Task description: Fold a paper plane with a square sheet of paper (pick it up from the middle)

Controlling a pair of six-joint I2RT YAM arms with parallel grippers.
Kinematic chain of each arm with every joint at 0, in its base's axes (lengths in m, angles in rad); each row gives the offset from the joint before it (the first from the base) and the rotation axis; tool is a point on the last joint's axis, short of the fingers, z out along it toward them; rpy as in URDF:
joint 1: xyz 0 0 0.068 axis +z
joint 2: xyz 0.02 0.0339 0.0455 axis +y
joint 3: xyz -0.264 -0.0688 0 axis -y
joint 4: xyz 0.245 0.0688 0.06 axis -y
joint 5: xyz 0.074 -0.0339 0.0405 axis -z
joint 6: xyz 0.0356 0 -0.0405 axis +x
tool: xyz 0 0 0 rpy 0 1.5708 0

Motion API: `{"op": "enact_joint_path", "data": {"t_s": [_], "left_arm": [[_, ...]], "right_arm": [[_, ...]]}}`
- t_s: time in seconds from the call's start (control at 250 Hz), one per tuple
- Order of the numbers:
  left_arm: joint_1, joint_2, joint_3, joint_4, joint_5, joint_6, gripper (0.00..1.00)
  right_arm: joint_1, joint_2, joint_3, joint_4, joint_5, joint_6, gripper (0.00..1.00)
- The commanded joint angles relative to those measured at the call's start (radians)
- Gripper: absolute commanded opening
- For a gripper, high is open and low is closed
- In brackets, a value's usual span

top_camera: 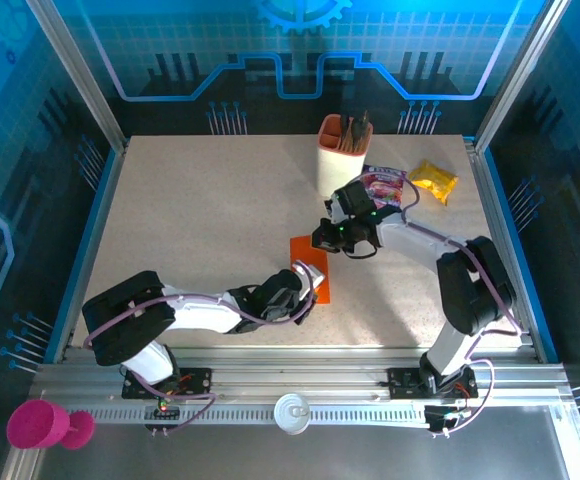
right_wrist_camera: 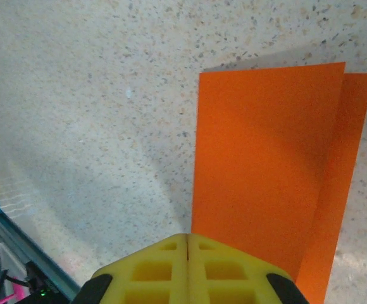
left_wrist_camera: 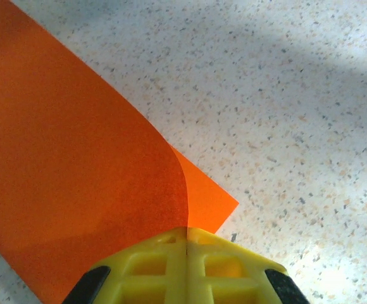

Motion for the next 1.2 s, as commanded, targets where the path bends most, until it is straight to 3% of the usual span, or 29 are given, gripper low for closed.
{"op": "enact_joint_path", "data": {"t_s": [0.0,0.851,1.194], "left_arm": [[0.007,0.013,0.036,-0.040,0.039,0.002,0.00],[0.053,0.078,0.127,-0.114,0.075,0.034,0.00],[0.090,0.110,0.145,-0.130,0.023,0.037,0.00]], "right_arm": [[0.000,0.067,0.030,-0.039,-0.027,-0.055,0.00],[-0.050,0.248,0.006,-0.043,0.018,-0.131,0.00],[-0.057,0.266,-0.020,-0.027,0.018,-0.128,0.00]]}}
